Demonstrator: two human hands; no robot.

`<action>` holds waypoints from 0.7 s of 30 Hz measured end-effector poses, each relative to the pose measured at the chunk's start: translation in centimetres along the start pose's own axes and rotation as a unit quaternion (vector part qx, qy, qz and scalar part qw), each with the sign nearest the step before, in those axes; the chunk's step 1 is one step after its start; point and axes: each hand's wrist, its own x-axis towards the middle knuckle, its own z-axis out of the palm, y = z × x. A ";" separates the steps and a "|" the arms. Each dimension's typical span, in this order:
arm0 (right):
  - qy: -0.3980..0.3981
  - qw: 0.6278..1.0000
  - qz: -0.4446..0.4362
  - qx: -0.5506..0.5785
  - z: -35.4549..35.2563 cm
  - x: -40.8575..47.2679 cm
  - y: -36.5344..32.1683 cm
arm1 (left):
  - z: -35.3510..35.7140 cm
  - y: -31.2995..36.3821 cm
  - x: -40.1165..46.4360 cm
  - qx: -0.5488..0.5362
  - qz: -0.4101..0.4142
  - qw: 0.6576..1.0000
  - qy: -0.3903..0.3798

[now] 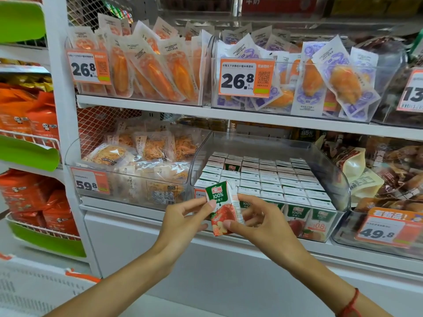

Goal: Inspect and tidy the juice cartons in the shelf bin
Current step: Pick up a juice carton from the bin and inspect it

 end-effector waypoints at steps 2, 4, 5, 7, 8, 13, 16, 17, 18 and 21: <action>0.025 0.997 -0.038 -0.055 0.1 -0.2 -0.1 | 0.2 0.0 -0.1 0.002 -0.016 1.000 -0.018; 0.025 0.992 -0.076 -0.097 0.3 -0.5 -0.3 | 0.5 -0.1 -0.1 0.008 -0.032 0.999 -0.023; 0.016 0.990 -0.091 -0.107 0.4 -0.6 -0.4 | 0.5 -0.2 -0.2 0.008 -0.043 0.999 -0.026; -0.017 0.990 -0.102 -0.094 0.5 -0.6 -0.5 | 0.2 -0.3 -0.2 0.003 -0.068 0.997 -0.041; -0.034 0.993 -0.094 -0.064 0.4 -0.4 -0.5 | -0.1 -0.2 -0.1 0.000 -0.073 0.996 -0.057; -0.068 0.990 0.012 0.119 -1.0 0.5 -0.5 | -0.4 0.6 0.2 -0.046 -0.066 0.988 -0.133; -0.132 0.977 0.066 0.153 -1.6 0.6 -0.5 | -0.1 0.8 0.1 -0.068 -0.046 0.984 -0.159; -0.154 0.973 0.069 0.156 -1.7 0.5 -0.6 | -0.1 0.8 0.1 -0.072 -0.036 0.983 -0.162; -0.169 0.971 0.068 0.157 -1.8 0.5 -0.6 | -0.1 0.8 0.1 -0.073 -0.027 0.983 -0.165; -0.188 0.967 0.066 0.158 -2.1 0.3 -0.6 | -0.1 0.7 0.2 -0.074 -0.009 0.983 -0.170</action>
